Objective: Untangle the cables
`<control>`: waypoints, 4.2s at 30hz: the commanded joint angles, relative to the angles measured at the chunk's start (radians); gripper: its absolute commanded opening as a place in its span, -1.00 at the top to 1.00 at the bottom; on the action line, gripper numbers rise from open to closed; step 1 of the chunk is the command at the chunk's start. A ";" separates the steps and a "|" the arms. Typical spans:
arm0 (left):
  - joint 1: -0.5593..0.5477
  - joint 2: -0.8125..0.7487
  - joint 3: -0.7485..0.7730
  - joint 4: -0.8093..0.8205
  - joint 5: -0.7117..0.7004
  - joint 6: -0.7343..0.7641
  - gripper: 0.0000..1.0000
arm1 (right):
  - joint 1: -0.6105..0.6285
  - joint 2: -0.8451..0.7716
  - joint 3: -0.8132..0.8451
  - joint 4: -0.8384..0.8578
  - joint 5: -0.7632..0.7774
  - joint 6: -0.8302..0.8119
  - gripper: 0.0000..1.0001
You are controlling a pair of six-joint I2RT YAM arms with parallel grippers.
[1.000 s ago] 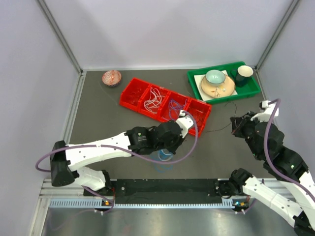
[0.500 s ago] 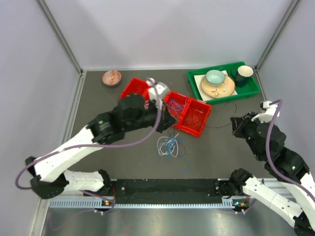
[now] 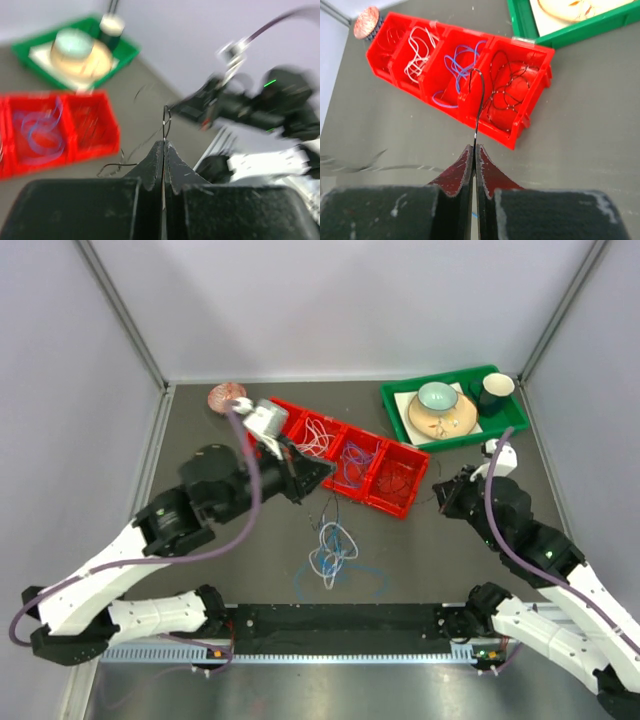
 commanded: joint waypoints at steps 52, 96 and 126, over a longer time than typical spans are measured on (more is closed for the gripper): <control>0.186 0.104 -0.389 -0.060 -0.101 -0.227 -0.42 | 0.154 0.176 -0.372 0.255 -0.245 0.295 -0.65; 0.228 0.066 -0.584 -0.094 -0.075 -0.330 -0.39 | 0.305 0.738 -0.057 0.349 -0.130 0.060 -0.18; 0.228 0.123 -0.686 -0.008 0.009 -0.371 -0.40 | 0.298 1.036 0.052 0.442 -0.030 0.133 0.08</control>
